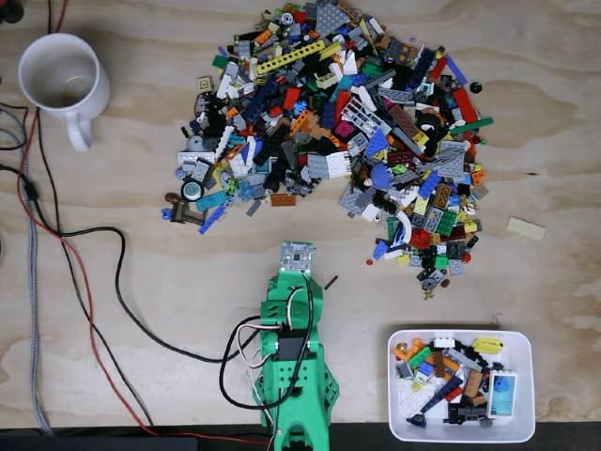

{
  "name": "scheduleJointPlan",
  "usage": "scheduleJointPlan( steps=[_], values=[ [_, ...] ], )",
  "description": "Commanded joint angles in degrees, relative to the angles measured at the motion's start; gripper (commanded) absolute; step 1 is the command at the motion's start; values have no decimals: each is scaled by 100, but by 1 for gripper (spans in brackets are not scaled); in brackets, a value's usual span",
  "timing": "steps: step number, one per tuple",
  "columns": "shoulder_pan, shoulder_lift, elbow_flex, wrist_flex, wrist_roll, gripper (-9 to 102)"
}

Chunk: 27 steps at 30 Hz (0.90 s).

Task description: Find the closest Lego and put it in the bin.

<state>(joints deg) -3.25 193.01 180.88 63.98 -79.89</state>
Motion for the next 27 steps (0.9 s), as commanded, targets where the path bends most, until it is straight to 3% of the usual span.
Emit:
scheduleJointPlan(
  steps=[1, 20, 27],
  values=[
    [0, 35, -62, -202, 185, 0],
    [255, -97, -141, -378, 404, 1],
    [1336, -3454, -2329, -1371, 378, 5]
  ],
)
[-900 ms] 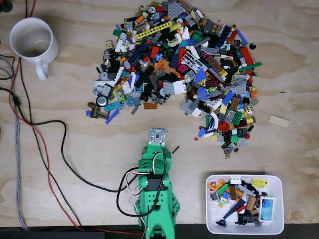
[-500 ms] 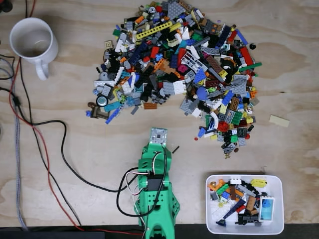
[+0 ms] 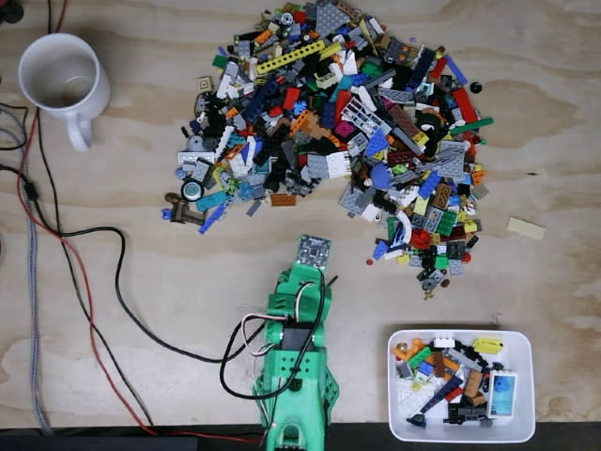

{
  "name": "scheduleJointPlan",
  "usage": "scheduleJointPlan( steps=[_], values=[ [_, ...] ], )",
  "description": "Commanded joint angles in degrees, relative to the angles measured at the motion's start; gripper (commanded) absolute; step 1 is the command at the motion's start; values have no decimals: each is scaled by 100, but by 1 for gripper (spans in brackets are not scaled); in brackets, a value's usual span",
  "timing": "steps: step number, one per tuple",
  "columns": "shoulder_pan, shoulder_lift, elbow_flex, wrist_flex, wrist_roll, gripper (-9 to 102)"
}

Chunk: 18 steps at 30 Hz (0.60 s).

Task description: Find the closest Lego and put it in the bin.

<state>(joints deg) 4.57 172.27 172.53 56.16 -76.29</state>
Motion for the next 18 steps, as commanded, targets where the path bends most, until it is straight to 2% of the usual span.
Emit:
scheduleJointPlan(
  steps=[1, 6, 18],
  values=[
    [756, -1925, -1898, -633, 26, 6],
    [1195, -3718, -3375, -466, 193, 9],
    [1740, -6179, -5019, -545, 334, 18]
  ],
)
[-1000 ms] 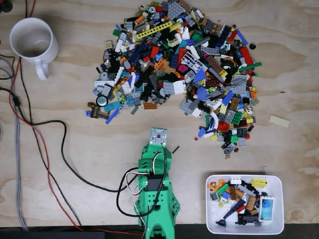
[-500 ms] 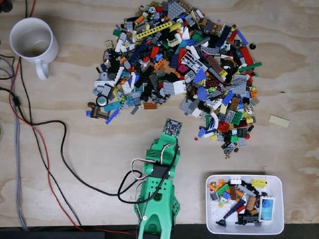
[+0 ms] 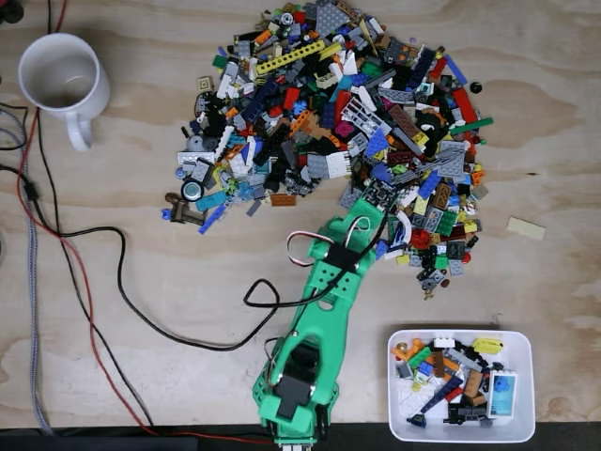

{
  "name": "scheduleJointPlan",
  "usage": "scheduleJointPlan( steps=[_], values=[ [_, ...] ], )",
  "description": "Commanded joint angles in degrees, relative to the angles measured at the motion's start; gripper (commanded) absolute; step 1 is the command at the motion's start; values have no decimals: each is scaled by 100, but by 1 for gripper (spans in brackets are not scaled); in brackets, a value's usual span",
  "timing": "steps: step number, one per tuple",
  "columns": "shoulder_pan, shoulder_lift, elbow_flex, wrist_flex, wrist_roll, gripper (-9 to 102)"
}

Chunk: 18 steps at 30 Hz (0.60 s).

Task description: Find the closest Lego and put it in the bin.

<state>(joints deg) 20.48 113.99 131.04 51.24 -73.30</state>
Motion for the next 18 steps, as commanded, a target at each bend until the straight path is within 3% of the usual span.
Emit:
scheduleJointPlan(
  steps=[1, 18],
  values=[
    [185, -562, -1002, -70, 35, 18],
    [501, -2602, -2487, -369, 141, 14]
  ],
)
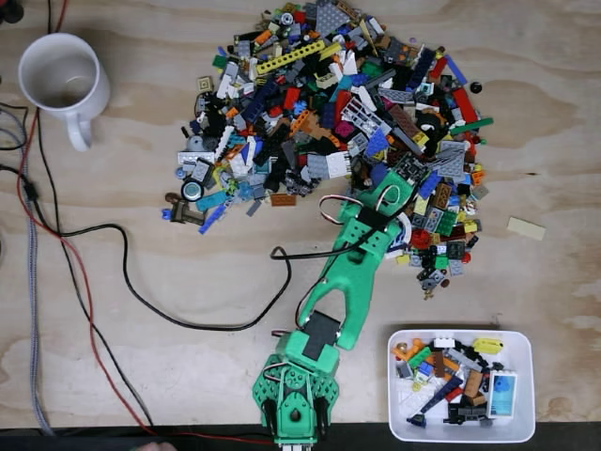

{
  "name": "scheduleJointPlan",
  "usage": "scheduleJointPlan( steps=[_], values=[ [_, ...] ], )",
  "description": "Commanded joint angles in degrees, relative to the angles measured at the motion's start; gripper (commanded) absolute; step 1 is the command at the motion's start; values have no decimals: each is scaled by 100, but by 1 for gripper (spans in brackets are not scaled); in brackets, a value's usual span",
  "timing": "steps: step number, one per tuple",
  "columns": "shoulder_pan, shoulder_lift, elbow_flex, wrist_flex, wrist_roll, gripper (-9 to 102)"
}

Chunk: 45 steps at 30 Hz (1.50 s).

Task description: Find the closest Lego and put it in the bin.

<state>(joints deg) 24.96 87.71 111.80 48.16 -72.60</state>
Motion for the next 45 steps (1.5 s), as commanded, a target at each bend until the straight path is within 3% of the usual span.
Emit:
scheduleJointPlan(
  steps=[1, 19, 34, 45],
  values=[
    [62, -35, -598, -62, 88, 14],
    [-70, -492, -686, -123, 220, 3],
    [123, 281, -1485, 1028, 185, 3],
    [1811, 1450, -1872, 1485, -229, 3]
  ],
)
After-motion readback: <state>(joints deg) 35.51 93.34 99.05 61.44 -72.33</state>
